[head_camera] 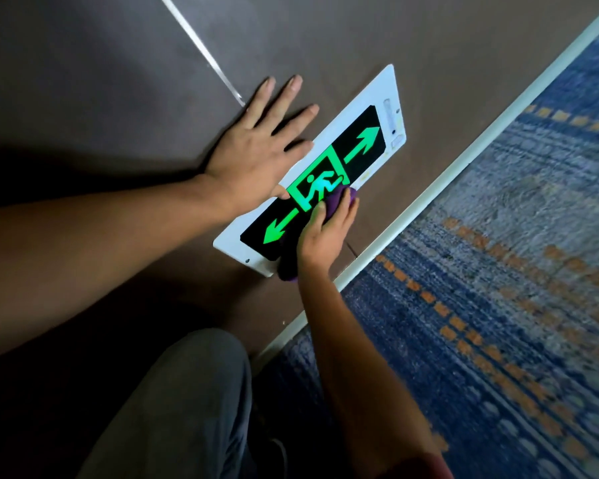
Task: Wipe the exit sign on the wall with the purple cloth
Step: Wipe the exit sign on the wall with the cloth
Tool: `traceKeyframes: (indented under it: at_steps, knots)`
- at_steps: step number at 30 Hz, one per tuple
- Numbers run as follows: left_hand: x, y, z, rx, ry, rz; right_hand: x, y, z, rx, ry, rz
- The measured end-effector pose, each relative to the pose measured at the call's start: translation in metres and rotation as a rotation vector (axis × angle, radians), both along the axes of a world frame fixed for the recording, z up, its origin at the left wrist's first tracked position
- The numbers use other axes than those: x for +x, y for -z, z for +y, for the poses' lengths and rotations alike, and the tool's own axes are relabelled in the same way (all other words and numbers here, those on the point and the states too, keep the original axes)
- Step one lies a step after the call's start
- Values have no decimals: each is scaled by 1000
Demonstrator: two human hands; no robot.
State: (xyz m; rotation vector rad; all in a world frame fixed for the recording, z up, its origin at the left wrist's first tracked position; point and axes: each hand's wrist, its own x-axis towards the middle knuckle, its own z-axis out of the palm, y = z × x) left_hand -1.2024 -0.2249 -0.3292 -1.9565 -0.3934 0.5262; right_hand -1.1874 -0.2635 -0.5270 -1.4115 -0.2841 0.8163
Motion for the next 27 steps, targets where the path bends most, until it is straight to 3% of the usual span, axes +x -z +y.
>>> traceKeyframes:
  at_steps: [7, 11, 15, 18, 27]
  knots:
    - [2, -1, 1, -17, -11, 18, -56, 5, -29, -10, -74, 48]
    - [2, 1, 1, -61, -90, -39, -23, 7, -13, 81, -71, -62]
    - [16, -14, 1, -62, -70, -161, 25, 1, 11, 4, -55, -98]
    - [29, -23, 9, -22, -88, -124, 45, 7, 16, -16, -80, -87]
    - [40, -26, 16, -20, -58, -158, -25, -1, -20, 29, -89, -18]
